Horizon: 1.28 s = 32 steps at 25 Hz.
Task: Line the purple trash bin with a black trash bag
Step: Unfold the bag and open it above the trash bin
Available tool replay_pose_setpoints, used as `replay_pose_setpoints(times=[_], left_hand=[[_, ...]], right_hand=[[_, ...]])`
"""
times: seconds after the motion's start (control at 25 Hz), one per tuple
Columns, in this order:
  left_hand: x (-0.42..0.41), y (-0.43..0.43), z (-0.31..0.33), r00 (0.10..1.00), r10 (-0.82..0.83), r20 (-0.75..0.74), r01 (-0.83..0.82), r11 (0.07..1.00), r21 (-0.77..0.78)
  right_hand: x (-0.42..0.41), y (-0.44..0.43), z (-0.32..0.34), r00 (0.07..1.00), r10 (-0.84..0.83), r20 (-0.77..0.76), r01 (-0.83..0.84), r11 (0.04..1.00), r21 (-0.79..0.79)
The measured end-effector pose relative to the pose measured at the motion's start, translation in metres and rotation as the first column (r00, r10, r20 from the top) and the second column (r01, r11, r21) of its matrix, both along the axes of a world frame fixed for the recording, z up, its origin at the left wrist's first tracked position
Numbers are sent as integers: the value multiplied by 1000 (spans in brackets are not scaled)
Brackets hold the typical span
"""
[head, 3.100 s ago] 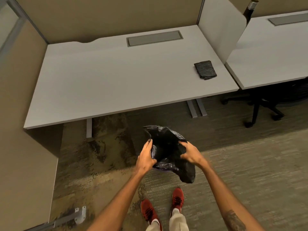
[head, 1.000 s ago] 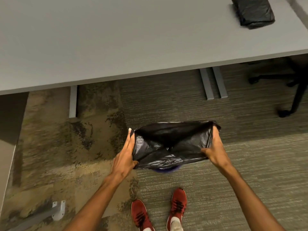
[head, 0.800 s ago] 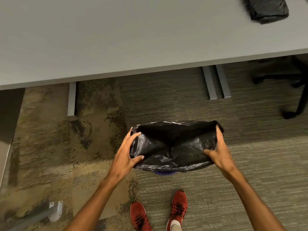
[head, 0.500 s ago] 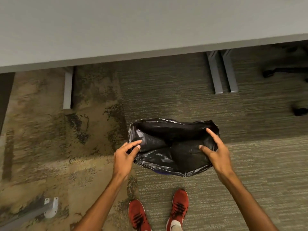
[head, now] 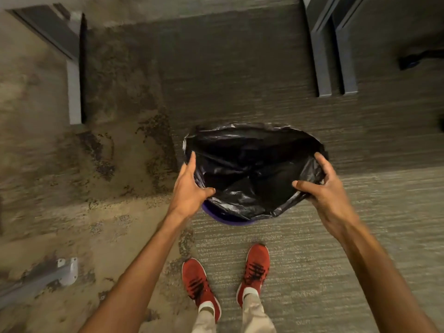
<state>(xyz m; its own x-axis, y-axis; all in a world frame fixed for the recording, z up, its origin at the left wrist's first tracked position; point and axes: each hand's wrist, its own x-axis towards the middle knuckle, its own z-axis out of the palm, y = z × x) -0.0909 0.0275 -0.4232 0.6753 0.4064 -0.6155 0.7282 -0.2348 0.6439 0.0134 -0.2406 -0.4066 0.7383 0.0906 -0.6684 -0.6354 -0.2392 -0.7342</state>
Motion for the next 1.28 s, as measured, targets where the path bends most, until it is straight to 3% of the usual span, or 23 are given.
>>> replay_pose_setpoints(times=[0.08,0.2,0.32,0.4,0.56,0.64,0.92,1.04,1.16,1.28], left_hand=[[5,0,16,996,-40,83,37,999,35],[-5,-17,22,986,-92,139,78,992,104],[-34,-24,-4,950,-303,-71,306,951,41],[-51,-21,-22,892,-408,-194,407,912,-46],[-54,-11,-38,981,-170,-96,172,985,18],[-49,-3,-53,987,-146,-62,149,988,43],[-54,1,-100,977,-204,-60,210,971,113],[-64,-6,-121,991,-120,-57,125,989,80],[-63,-7,-135,992,129,-16,-130,988,-87],[-50,-12,-128,914,389,117,-369,916,-158]], right_hand=[[2,-3,19,998,34,46,-34,999,-11],[-8,8,26,937,279,208,-200,920,-337],[-27,25,1,863,500,66,-426,793,-436],[-36,28,-16,852,524,-19,-480,766,-428],[-41,22,-35,903,414,114,-334,844,-420],[-42,18,-47,909,392,137,-309,859,-408],[-48,-14,-111,940,335,-63,-340,908,-245],[-62,-19,-135,950,306,-61,-312,925,-216],[-63,-20,-148,994,59,-97,-65,996,-56],[-54,-19,-154,965,-175,-194,194,977,87]])
